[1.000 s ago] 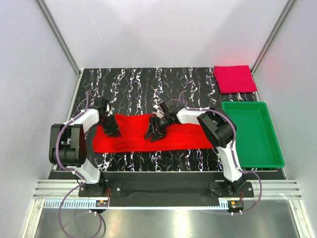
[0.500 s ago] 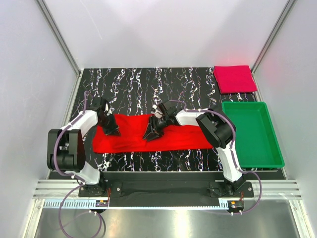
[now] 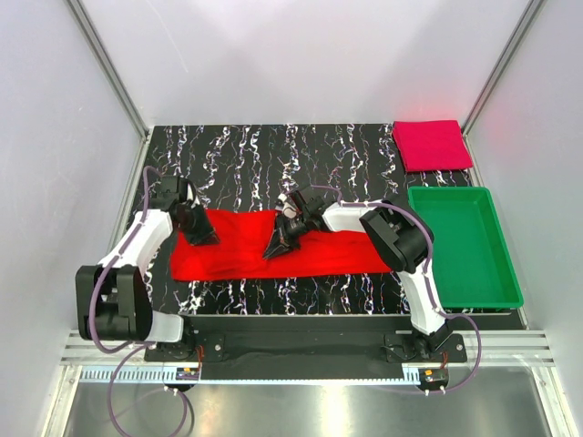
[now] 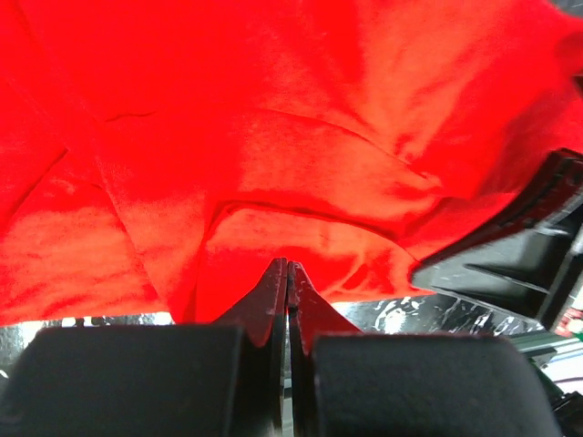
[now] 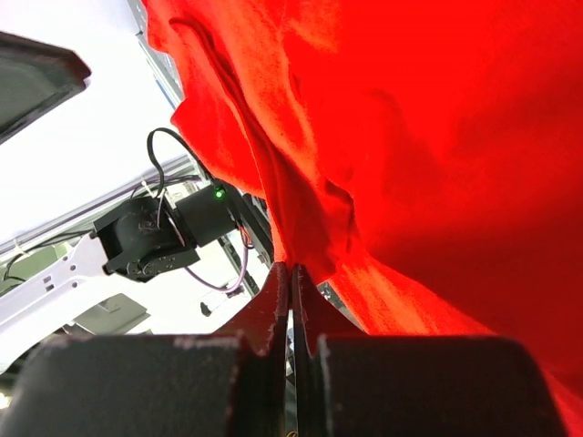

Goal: Fold and stack the t-shirts
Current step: Fold the tshirt

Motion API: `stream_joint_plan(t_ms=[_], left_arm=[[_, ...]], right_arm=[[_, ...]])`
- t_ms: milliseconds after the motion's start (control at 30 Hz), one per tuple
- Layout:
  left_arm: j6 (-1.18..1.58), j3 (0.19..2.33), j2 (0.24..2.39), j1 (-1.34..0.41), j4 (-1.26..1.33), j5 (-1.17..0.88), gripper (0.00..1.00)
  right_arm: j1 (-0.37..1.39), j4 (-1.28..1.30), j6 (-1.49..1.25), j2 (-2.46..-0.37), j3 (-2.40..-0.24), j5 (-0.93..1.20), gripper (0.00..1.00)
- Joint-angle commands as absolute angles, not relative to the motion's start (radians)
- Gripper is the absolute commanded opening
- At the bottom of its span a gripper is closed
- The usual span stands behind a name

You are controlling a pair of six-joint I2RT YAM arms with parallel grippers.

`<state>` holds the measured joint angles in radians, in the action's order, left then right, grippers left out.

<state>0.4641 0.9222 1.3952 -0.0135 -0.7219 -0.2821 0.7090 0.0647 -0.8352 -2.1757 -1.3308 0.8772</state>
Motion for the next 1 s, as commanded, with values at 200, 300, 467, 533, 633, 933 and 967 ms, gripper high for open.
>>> stream_joint_plan(t_ms=[200,300,467,533,633,933,967], left_arm=[[0.405,0.953,1.509,-0.009,-0.736,-0.258,0.44],[0.362,0.965,1.561,-0.009,-0.73,-0.242,0.46],[0.33,0.968,1.62,-0.011,-0.715,-0.229,0.42],[0.322,0.969,1.621,-0.012,-0.703,-0.221,0.41],[0.322,0.982,1.628,-0.012,-0.696,-0.204,0.4],[0.34,1.003,1.677,-0.048,-0.657,-0.242,0.24],[0.342,1.002,1.672,-0.054,-0.657,-0.241,0.22]], right_arm=[[0.721,0.057,-0.821,-2.123,-1.341,0.905,0.0],[0.719,0.055,-0.819,-2.128,-1.347,0.907,0.0],[0.719,0.055,-0.811,-2.134,-1.345,0.911,0.0],[0.719,0.055,-0.811,-2.132,-1.341,0.913,0.0],[0.719,0.055,-0.808,-2.134,-1.339,0.913,0.0],[0.719,0.055,-0.81,-2.148,-1.35,0.919,0.0],[0.719,0.055,-0.81,-2.148,-1.351,0.919,0.0]])
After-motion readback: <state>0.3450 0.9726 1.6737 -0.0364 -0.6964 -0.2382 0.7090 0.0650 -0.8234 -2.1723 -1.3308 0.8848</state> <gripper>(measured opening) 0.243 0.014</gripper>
